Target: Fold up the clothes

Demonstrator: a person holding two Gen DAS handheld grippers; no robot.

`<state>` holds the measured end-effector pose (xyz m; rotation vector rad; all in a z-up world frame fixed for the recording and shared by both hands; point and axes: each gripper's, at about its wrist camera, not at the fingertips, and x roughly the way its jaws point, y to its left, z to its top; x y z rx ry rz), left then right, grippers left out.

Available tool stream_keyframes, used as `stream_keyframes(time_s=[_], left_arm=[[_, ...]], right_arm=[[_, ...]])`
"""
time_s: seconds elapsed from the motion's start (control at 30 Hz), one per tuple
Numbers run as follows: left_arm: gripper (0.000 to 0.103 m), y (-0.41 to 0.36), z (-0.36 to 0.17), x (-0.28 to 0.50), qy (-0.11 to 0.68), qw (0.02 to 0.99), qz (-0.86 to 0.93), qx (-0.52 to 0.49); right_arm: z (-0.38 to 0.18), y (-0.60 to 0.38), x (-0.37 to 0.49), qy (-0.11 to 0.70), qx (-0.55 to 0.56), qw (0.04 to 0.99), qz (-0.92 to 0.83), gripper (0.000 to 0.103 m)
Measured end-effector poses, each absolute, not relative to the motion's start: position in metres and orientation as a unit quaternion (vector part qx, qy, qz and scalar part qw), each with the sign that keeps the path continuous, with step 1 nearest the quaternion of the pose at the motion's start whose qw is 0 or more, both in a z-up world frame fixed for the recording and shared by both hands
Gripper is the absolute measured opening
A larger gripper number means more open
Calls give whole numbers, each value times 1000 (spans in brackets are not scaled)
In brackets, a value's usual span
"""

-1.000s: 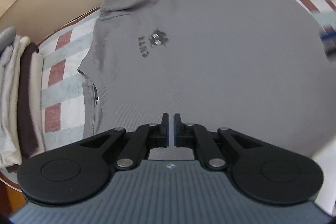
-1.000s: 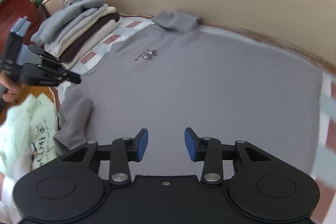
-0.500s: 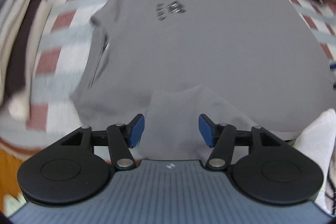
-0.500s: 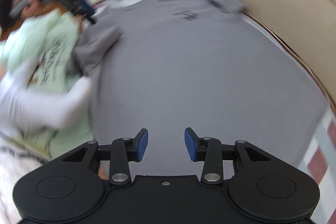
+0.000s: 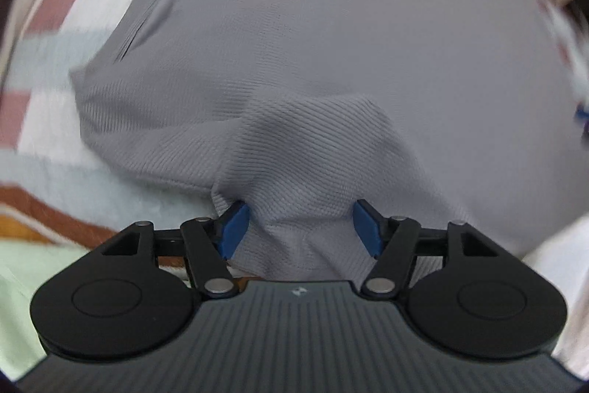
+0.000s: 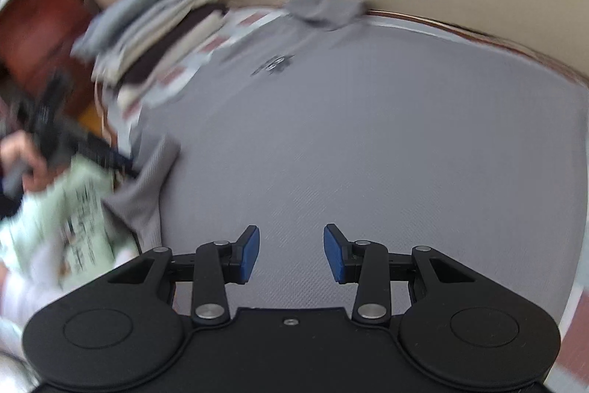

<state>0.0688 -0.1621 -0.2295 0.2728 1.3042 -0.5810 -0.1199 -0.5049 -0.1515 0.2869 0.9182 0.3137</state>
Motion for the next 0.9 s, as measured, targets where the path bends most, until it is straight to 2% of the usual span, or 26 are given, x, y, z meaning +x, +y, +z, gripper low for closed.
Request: stream_keyframes(time_s=[0.1, 0.2, 0.37, 0.53, 0.73, 0.77, 0.8, 0.83, 0.87, 0.9], left_arm=[[64, -161, -215, 58, 574, 768, -234, 160], [62, -145, -192, 54, 546, 791, -231, 151], [63, -130, -199, 72, 554, 792, -235, 101], [64, -133, -216, 73, 558, 781, -269, 80], [65, -125, -231, 75, 565, 775, -273, 70], [65, -123, -235, 75, 569, 772, -276, 59], [52, -122, -237, 74, 573, 770, -275, 60], [27, -124, -237, 71, 573, 771, -265, 82], [19, -128, -233, 67, 570, 773, -252, 117], [6, -131, -225, 63, 567, 774, -247, 135]], right_arm=[[-146, -514, -125, 429, 190, 874, 130, 46], [-128, -494, -115, 428, 245, 851, 181, 46], [-139, -404, -55, 513, 338, 728, 304, 45], [-192, -324, -26, 612, 344, 663, 260, 46], [-217, -285, -23, 616, 338, 680, 211, 47], [-217, -278, -23, 608, 329, 689, 218, 45], [-217, -275, -22, 598, 323, 700, 221, 40], [-215, -273, -22, 588, 320, 708, 225, 12], [-211, -275, -22, 576, 327, 713, 231, 6], [-207, -280, -21, 561, 347, 713, 238, 6]])
